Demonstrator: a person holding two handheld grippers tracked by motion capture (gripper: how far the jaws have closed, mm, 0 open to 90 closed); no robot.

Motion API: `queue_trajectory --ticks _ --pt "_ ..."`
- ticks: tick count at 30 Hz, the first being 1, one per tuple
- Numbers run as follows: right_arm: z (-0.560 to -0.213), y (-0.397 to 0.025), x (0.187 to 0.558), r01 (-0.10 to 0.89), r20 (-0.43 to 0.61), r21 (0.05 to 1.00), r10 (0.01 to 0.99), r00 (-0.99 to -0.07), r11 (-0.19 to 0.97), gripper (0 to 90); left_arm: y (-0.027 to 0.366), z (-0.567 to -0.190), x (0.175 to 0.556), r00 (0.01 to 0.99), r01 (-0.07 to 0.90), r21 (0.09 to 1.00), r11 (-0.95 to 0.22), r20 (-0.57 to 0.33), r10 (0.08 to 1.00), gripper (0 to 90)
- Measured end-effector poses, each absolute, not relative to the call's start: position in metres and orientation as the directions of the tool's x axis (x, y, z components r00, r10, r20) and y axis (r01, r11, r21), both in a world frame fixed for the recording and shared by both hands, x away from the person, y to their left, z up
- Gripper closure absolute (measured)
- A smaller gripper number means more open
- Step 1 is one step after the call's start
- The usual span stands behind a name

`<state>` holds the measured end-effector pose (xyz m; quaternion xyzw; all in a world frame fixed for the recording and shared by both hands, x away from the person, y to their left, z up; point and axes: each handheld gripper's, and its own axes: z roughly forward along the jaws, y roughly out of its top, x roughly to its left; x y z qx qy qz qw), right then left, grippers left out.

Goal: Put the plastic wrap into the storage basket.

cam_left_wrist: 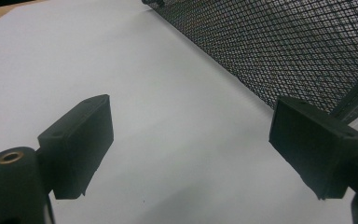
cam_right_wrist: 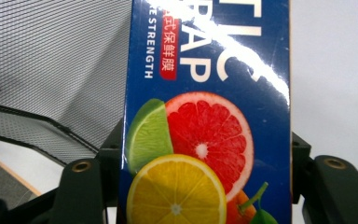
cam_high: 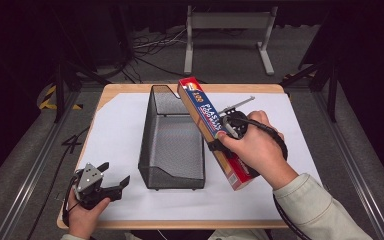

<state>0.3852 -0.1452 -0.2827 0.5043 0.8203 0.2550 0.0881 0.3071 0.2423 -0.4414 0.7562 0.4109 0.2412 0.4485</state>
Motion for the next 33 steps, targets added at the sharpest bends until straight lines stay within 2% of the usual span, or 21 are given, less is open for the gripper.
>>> queue_trajectory --ticks 13,33 --pt "-0.284 -0.114 0.385 0.763 0.117 0.495 0.837 -0.534 0.417 39.4 0.242 -0.441 0.306 0.542 0.405 0.877 -0.26 -0.002 0.84 14.4" --pt "-0.305 -0.072 0.412 0.799 0.07 0.416 0.86 -0.505 0.435 39.3 0.244 -0.441 0.306 0.543 0.406 0.878 -0.255 -0.007 0.84 14.4"
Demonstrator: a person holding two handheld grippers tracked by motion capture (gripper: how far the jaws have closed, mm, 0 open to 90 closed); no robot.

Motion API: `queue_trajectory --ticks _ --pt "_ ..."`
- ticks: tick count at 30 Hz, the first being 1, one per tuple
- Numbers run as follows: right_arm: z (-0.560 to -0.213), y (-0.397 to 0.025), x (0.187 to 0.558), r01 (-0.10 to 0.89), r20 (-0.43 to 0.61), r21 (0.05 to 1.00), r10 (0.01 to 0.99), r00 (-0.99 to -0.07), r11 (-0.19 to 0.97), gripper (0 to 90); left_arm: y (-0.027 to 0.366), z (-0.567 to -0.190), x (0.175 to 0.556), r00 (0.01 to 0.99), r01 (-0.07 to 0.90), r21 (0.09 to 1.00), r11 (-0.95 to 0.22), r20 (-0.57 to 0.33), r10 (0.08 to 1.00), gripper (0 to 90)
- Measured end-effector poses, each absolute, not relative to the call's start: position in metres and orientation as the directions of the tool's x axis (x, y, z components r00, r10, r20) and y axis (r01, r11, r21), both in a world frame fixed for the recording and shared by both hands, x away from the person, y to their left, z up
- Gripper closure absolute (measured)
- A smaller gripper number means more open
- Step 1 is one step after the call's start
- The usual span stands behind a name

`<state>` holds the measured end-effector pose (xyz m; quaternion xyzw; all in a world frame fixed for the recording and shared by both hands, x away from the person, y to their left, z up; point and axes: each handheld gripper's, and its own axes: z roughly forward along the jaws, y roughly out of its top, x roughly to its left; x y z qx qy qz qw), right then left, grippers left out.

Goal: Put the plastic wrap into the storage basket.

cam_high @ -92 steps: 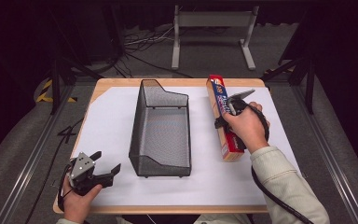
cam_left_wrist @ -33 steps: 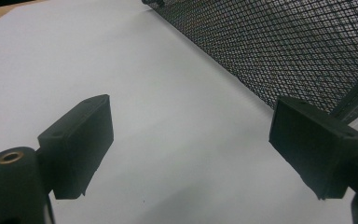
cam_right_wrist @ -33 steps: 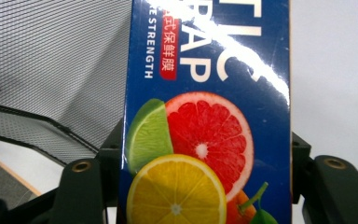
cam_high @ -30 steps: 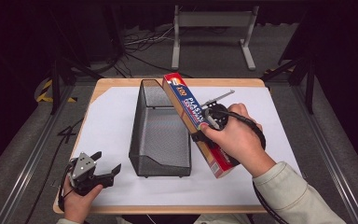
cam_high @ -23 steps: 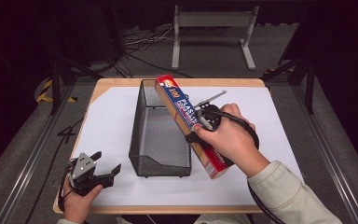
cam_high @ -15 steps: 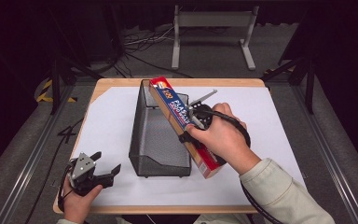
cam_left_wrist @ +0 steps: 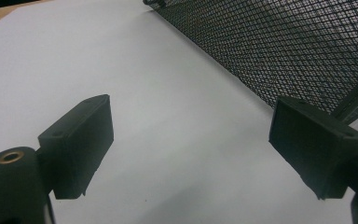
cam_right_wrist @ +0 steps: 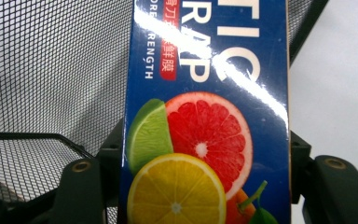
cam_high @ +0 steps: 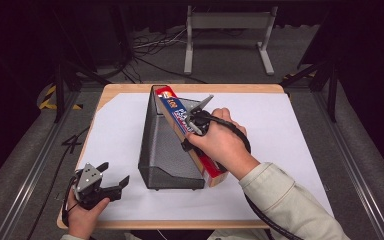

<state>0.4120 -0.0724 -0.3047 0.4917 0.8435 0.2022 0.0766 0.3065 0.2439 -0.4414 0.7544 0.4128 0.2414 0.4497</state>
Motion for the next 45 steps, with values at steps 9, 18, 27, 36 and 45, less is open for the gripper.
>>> queue_trajectory --ticks 9,18,27,36,45 --pt "-0.316 -0.06 0.421 0.818 0.051 0.375 0.872 -0.488 0.436 39.2 0.243 -0.441 0.306 0.545 0.401 0.88 -0.254 -0.007 0.838 14.4" --pt "-0.321 -0.052 0.424 0.826 0.034 0.346 0.874 -0.484 0.444 39.1 0.242 -0.441 0.307 0.549 0.4 0.88 -0.258 -0.005 0.836 14.4" --pt "-0.329 -0.046 0.427 0.843 0.02 0.285 0.876 -0.481 0.456 38.8 0.242 -0.441 0.307 0.551 0.401 0.878 -0.261 -0.003 0.835 14.4" --pt "-0.334 -0.043 0.43 0.85 0.005 0.25 0.877 -0.481 0.465 38.3 0.242 -0.44 0.306 0.549 0.396 0.881 -0.259 -0.002 0.836 14.4" --pt "-0.335 -0.04 0.433 0.856 -0.006 0.237 0.882 -0.472 0.46 38.2 0.241 -0.44 0.306 0.554 0.392 0.881 -0.263 0.002 0.832 14.4"
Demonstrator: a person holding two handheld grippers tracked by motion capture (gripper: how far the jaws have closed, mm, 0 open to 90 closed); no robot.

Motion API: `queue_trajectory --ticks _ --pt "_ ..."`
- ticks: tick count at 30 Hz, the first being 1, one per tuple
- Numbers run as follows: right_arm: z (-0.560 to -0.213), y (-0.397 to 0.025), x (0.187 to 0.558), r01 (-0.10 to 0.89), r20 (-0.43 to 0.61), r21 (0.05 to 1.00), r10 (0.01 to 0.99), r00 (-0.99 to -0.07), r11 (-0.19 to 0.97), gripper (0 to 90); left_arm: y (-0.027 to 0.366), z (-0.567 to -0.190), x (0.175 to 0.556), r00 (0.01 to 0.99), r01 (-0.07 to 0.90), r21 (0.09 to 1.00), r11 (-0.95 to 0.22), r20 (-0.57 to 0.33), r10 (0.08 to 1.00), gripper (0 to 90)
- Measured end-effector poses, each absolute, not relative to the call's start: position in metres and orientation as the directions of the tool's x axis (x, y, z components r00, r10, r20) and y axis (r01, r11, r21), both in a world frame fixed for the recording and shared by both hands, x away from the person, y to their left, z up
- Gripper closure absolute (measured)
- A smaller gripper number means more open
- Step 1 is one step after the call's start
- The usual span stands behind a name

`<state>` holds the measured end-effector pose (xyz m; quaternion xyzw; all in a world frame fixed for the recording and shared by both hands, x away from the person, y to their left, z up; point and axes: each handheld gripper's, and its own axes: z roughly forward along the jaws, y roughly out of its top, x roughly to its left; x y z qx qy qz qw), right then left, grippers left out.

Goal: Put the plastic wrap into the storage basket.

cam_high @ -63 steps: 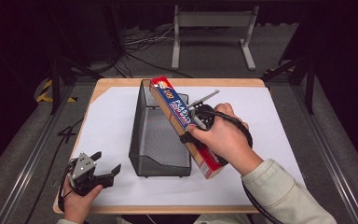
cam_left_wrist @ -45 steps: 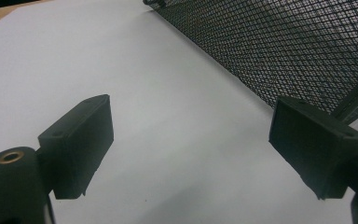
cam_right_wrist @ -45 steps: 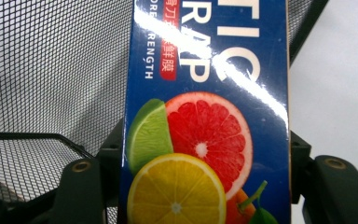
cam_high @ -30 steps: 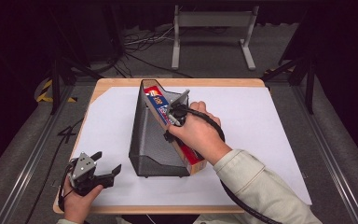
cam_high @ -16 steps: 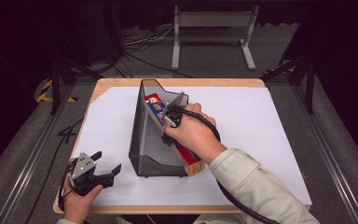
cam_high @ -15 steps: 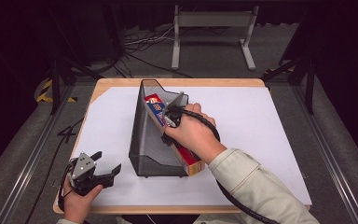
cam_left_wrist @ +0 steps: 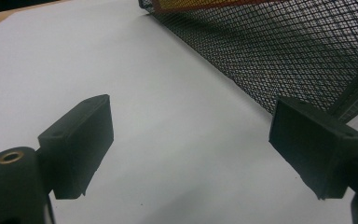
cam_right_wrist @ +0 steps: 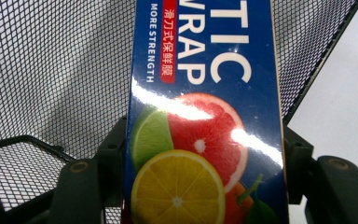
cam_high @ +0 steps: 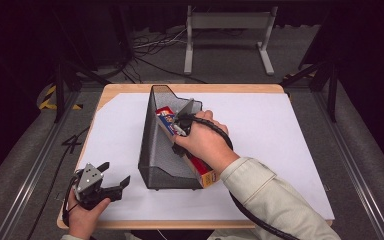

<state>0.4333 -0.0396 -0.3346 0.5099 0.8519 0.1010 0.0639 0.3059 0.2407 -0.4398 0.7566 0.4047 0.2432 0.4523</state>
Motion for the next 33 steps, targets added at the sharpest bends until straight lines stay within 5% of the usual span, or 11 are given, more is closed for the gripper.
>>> queue_trajectory --ticks 23,33 --pt "-0.338 -0.029 0.435 0.847 -0.019 0.216 0.87 -0.493 0.485 35.7 0.241 -0.44 0.308 0.556 0.394 0.882 -0.259 -0.005 0.831 14.4" --pt "-0.328 -0.04 0.435 0.8 -0.008 0.316 0.845 -0.535 0.509 22.3 0.24 -0.44 0.31 0.559 0.397 0.88 -0.262 -0.006 0.829 14.4"
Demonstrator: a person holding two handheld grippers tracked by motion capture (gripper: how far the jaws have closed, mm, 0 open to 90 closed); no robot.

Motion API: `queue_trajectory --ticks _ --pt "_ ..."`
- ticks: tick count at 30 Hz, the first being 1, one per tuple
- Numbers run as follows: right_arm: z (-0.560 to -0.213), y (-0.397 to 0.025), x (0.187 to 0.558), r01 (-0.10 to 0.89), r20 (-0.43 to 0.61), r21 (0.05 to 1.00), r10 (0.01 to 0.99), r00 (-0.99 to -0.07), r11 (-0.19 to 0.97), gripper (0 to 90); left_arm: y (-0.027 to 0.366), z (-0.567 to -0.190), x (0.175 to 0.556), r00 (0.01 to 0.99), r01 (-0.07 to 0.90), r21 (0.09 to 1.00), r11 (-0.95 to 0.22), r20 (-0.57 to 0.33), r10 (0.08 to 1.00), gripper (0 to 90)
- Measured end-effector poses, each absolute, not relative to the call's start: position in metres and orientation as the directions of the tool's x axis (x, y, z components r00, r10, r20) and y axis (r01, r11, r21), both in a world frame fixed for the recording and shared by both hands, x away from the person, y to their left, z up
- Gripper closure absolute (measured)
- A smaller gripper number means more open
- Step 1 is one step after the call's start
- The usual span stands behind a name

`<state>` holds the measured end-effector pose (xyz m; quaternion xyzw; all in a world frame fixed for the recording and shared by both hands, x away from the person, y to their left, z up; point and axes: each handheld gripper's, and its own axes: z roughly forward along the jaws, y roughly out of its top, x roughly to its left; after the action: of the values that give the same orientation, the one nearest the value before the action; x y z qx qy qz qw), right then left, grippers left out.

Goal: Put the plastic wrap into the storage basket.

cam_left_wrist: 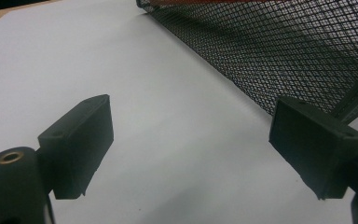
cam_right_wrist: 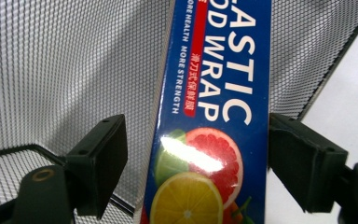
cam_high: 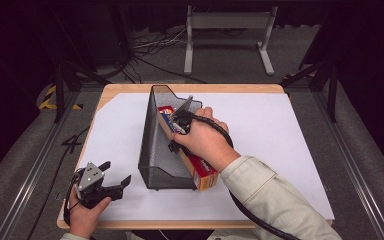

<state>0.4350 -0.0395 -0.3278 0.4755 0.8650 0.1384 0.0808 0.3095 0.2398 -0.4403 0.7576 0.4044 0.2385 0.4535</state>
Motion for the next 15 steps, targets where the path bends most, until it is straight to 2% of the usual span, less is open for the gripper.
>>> queue_trajectory --ticks 3,12,15 --pt "-0.326 -0.044 0.434 0.778 -0.016 0.347 0.833 -0.553 0.523 18.2 0.24 -0.44 0.309 0.56 0.396 0.88 -0.263 -0.004 0.829 14.4" --pt "-0.315 -0.05 0.429 0.759 0.004 0.392 0.823 -0.567 0.52 17.3 0.239 -0.44 0.31 0.56 0.395 0.88 -0.264 -0.003 0.828 14.4" --pt "-0.308 -0.055 0.426 0.732 0.019 0.446 0.813 -0.582 0.514 17.1 0.239 -0.439 0.31 0.557 0.396 0.882 -0.255 -0.01 0.831 14.4"
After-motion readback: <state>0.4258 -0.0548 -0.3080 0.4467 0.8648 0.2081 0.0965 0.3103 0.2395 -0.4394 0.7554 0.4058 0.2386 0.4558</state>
